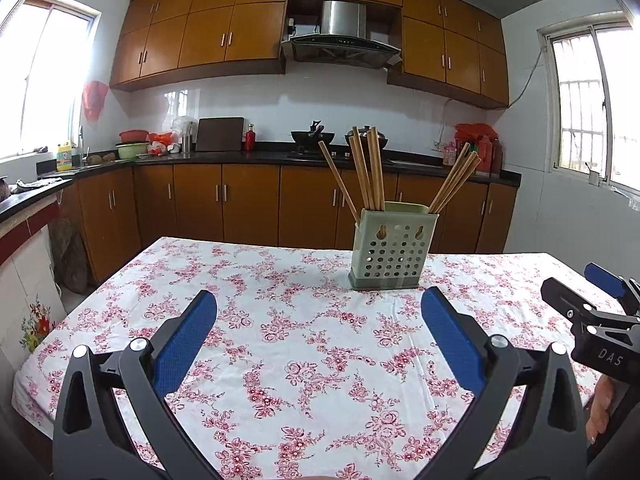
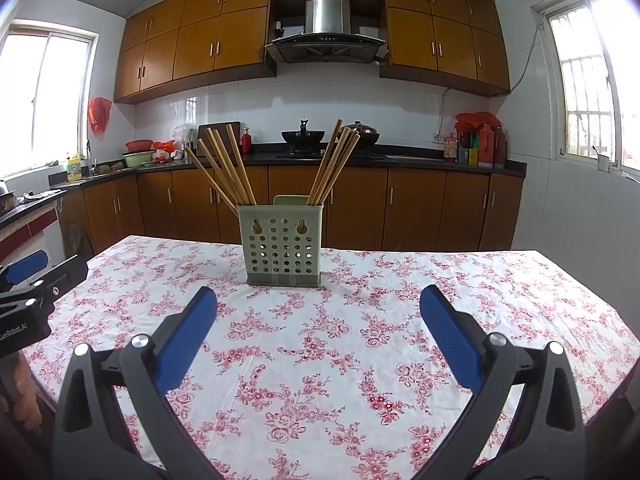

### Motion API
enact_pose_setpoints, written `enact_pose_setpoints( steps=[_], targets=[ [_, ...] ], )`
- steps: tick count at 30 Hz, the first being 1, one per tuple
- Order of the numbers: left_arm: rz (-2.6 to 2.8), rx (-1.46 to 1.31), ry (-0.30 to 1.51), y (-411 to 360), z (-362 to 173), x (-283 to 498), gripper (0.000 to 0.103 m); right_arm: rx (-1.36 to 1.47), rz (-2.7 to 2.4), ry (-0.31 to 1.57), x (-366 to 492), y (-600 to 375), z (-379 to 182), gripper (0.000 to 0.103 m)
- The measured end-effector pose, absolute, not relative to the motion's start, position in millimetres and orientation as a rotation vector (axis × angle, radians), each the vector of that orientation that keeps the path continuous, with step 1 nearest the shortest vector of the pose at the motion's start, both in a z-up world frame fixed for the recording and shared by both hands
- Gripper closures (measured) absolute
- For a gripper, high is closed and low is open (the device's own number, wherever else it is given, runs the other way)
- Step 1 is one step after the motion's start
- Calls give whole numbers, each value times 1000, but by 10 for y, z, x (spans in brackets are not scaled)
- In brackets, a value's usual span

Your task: Organize utensils

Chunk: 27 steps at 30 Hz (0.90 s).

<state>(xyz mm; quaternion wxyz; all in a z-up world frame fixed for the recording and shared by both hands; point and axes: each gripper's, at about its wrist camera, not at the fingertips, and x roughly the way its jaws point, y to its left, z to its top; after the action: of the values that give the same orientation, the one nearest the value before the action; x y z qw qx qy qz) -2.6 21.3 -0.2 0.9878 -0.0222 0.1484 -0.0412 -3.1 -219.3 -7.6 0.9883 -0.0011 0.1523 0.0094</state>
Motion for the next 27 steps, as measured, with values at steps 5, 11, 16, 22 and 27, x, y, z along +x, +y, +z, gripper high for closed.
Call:
enact_pose_setpoints(
  steps=[5,11,16,22,27],
  targets=[
    [-83,-47,295,213,-6,-29,2,6,15,308,-27,-2218,-78,4],
    [-85,-47,296,216,-10,-29,2,7,14,308,-32,-2230,-80,4],
    [-87,-45,299,199,-12,-29,2,9,12,309,-29,-2234,-79,4],
    [-89,-45,300,194,-14,-25,2,11,12,310,-22,-2227,-82,4],
    [-89,-44,301,190,-13,-22,2,12,11,310,-20,-2228,-83,4]
  ],
)
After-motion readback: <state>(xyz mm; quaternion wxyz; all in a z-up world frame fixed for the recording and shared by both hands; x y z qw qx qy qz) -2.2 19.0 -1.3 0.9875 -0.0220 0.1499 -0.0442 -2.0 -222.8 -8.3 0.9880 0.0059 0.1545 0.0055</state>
